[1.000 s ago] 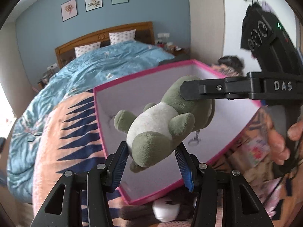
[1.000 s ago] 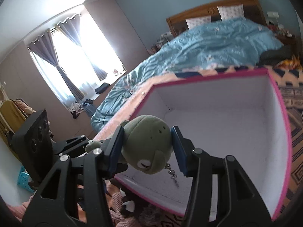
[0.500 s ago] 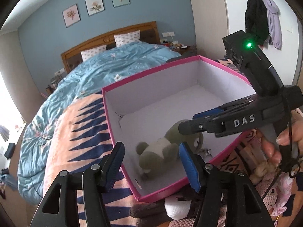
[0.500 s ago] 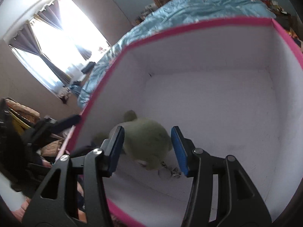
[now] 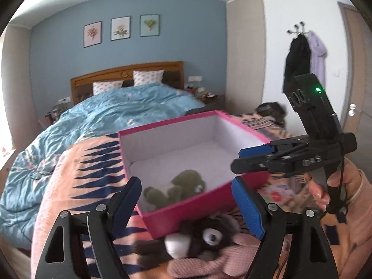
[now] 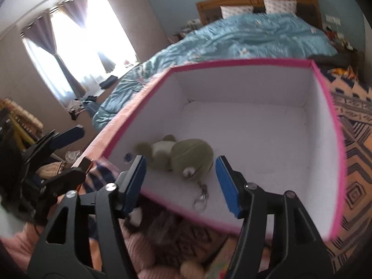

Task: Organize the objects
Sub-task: 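Lower the frog into the pink box and open the right gripper, then move the right gripper to the pink knit bunny and grasp it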

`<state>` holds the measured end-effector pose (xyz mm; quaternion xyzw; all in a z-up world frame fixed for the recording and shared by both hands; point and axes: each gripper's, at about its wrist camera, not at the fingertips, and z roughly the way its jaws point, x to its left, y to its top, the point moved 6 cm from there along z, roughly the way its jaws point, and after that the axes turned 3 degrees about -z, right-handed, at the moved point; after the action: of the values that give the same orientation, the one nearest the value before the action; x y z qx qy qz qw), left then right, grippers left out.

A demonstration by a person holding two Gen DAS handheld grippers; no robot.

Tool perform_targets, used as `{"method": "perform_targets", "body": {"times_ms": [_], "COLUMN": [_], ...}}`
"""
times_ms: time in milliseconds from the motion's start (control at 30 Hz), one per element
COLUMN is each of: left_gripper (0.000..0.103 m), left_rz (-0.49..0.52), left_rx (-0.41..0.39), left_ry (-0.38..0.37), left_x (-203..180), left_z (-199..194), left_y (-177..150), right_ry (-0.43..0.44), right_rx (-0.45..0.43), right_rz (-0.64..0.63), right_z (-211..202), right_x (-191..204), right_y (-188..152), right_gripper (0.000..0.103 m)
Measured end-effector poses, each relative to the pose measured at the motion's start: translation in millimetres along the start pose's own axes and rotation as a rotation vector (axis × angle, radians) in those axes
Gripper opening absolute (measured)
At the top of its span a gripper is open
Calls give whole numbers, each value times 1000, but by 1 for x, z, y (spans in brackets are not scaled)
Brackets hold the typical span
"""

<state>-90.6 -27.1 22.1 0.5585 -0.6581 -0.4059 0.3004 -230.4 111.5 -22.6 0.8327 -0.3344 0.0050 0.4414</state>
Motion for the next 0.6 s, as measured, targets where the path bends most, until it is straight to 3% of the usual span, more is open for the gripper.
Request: {"method": "perform_targets", "body": {"times_ms": [167,300,600], "left_gripper": [82,82,82], "left_rz": [0,-22,-95], "left_rx": [23,76,181], "left_ry": [-34,-25,-33], "left_x": [-11,-12,-8], "left_z": [-6,0,12], "left_y": [-21,-42,-92], "right_ry": [39,58,-25], "right_rx": [-6,37,170], "right_rz": [-84,-102,-211], "right_z": [-30,-31,-15], "right_x": [29,41,54], "right_y": [-33,-64,-130], "right_gripper": [69,69,69]}}
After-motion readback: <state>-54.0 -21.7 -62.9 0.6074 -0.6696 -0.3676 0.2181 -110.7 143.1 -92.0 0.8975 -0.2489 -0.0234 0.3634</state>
